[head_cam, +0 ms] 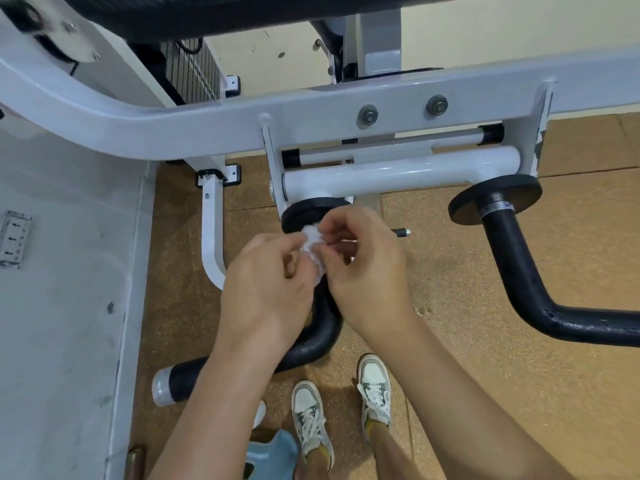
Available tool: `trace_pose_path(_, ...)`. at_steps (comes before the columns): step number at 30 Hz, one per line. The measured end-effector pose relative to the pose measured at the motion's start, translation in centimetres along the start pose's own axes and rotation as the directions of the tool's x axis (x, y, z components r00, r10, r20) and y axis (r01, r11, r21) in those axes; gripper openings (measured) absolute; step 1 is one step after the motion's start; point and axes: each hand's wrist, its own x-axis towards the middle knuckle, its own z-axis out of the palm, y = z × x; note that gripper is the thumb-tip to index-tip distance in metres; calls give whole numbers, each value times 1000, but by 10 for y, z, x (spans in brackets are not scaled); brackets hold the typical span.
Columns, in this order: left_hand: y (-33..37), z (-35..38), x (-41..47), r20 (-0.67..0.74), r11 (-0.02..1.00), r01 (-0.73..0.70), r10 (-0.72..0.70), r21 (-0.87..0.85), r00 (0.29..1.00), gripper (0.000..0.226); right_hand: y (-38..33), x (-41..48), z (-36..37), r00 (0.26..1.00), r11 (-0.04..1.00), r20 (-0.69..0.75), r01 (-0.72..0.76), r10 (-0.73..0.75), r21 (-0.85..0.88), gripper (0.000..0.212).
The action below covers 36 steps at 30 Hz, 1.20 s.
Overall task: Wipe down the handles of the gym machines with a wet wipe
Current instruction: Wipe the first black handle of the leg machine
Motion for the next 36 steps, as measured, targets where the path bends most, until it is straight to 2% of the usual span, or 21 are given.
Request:
trace_pose_path(2,7,2,-4,34,999,-28,29,-43,999,21,4,-3,-5,999,999,2,-36,36,-1,19)
trace_pose_path(5,10,3,3,-9,996,12,-13,-86,1000,22,6,-4,-12,989,988,47,-144,141,63,23)
trace_pose_path(7,6,5,15,6,982,108,-109,-157,994,21,6,-5,-16,984,983,73,-170,165,70,26)
trace_pose_path(9,1,7,27,96,930,250,-232,-270,968,26,5,-4,-19,979,982,100,-183,178,47,27)
trace_pose_path(11,-6,4,33,191,893,316,-266,-321,945,33,2,-5,-21,975,982,123,-187,183,19,27)
trace_pose_path(14,-8,-3,27,291,914,279,-193,-293,937,44,-1,-8,-26,976,982,107,-188,189,-12,26)
trace_pose_path(17,-1,1,27,257,950,243,-189,-197,948,44,-1,-13,-26,978,985,120,-163,169,-59,28)
trace_pose_path(20,-2,8,40,330,849,418,-312,-324,891,35,0,-14,-25,977,983,119,-174,179,-56,28)
trace_pose_path(22,-5,7,45,399,772,485,-326,-411,857,36,0,-13,-25,973,980,116,-197,200,-32,29)
trace_pose_path(24,-6,0,38,373,839,415,-280,-353,885,37,-2,-13,-26,972,979,115,-203,203,-19,28)
trace_pose_path(26,-8,-5,27,300,950,235,-166,-208,939,40,-4,-14,-27,975,983,123,-185,186,-15,28)
trace_pose_path(28,-9,-6,18,292,975,149,-96,-166,952,43,-6,-16,-26,977,986,133,-167,167,-7,32)
trace_pose_path(30,-9,3,24,302,921,272,-185,-278,935,38,-7,-17,-24,978,987,127,-163,163,-8,36)
trace_pose_path(32,-9,14,37,308,770,460,-351,-443,884,34,-6,-18,-23,977,984,117,-179,179,-3,34)
trace_pose_path(33,-7,17,43,305,697,509,-408,-505,861,31,-6,-18,-24,975,982,119,-189,187,7,33)
trace_pose_path(34,-6,19,45,305,668,526,-429,-527,850,31,-5,-18,-24,973,980,129,-196,193,13,32)
trace_pose_path(36,-8,18,40,313,729,487,-376,-481,872,35,-5,-19,-26,969,979,145,-205,202,5,29)
